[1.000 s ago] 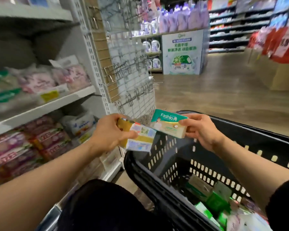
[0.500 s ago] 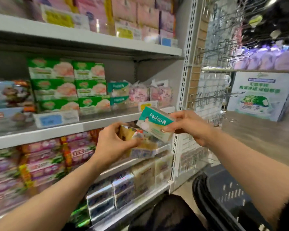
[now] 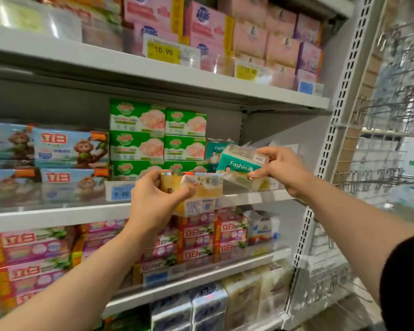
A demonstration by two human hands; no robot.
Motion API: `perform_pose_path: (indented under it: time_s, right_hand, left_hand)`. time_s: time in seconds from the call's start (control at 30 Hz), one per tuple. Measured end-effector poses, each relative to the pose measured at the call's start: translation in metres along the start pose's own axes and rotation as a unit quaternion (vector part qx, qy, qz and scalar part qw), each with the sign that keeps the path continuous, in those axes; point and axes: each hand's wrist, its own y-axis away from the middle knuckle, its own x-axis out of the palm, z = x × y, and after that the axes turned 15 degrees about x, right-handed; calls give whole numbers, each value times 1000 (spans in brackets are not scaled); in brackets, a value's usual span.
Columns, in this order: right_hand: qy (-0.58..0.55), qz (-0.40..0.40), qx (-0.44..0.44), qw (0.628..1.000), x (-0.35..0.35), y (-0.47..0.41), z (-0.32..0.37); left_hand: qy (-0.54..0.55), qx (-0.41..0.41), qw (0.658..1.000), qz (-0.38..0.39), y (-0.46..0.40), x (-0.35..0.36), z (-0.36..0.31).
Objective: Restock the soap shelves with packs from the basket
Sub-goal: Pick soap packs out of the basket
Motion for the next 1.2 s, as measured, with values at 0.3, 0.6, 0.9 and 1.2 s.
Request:
perform_pose_path:
  time_s: [0.3, 0.6, 0.9, 1.2]
  right_hand:
    - [42, 15, -24, 999, 17, -53, 4]
    - [-60, 37, 92, 993, 25, -103, -3]
    - [218, -134, 76, 964, 51, -125, -14]
    - [316, -181, -3, 931, 65, -82, -40]
  left_hand:
    - [29, -48, 998, -9, -23, -6, 19]
    - [78, -76, 994, 16, -37, -15, 29]
    - [89, -87, 992, 26, -37, -16, 24]
    - [97, -77, 992, 7, -28, -11, 27]
